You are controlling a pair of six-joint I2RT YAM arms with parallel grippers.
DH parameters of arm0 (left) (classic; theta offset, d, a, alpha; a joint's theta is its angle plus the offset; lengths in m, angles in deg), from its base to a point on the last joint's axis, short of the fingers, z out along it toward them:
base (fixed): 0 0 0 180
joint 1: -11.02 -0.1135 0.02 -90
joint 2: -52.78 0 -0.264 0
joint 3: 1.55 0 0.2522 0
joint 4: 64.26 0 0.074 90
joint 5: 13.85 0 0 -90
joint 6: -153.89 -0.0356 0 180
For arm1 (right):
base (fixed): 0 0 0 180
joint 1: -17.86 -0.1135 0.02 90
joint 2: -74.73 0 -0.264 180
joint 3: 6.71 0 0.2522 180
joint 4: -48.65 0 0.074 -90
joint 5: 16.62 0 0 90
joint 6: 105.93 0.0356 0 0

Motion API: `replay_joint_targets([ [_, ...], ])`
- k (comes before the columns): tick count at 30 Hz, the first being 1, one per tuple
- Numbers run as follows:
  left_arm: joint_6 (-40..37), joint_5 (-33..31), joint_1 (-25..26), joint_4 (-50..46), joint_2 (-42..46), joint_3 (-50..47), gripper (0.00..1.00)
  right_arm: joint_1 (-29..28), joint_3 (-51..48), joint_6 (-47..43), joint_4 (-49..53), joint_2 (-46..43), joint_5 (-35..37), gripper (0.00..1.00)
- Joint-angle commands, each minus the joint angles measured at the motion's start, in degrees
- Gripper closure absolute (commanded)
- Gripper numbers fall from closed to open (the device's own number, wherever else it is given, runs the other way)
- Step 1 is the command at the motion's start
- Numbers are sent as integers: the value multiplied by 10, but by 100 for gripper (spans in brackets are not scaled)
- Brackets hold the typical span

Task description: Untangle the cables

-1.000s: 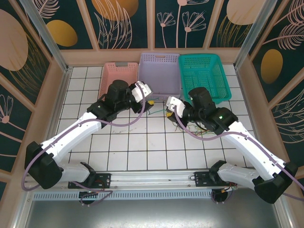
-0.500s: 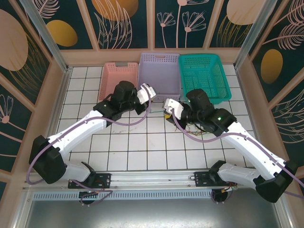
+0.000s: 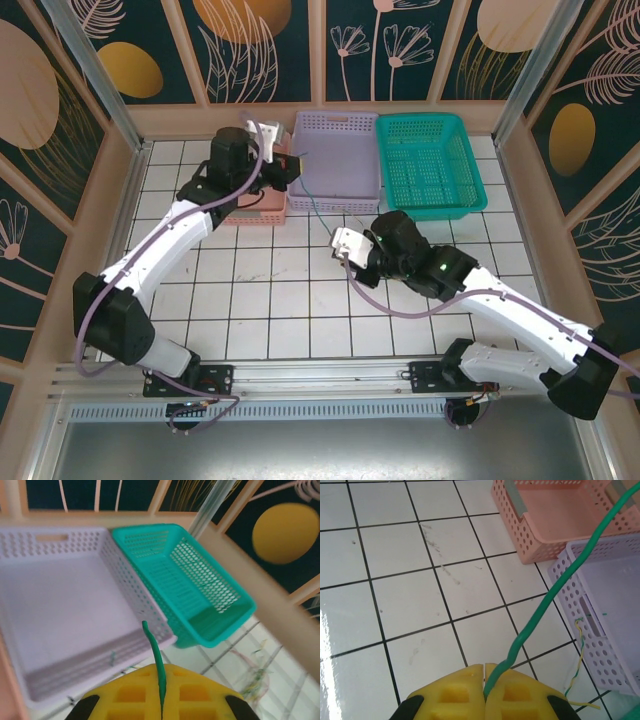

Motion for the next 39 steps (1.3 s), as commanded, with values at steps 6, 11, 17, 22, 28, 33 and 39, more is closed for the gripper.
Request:
replay_joint_targets([
  [6,285,26,-96,93,-28,35,100,-55,-47,58,46,-6,18,100],
  [11,387,63,-106,151,-31,10,100,-56,-48,77,34,-20,13,100],
  [17,332,107,-106,112,-24,-8,100,-56,-43,76,35,-42,23,100],
  [22,252,148,-106,63,-35,-16,92,-56,-24,60,41,-50,36,100],
  [28,159,191,-106,-44,-63,-2,65,-56,1,34,63,-39,32,100],
  [33,94,161,-105,-104,-58,-6,56,-56,5,15,84,-39,35,100],
  [39,7,114,-87,-206,-73,5,46,-55,-2,-25,95,-45,40,100],
])
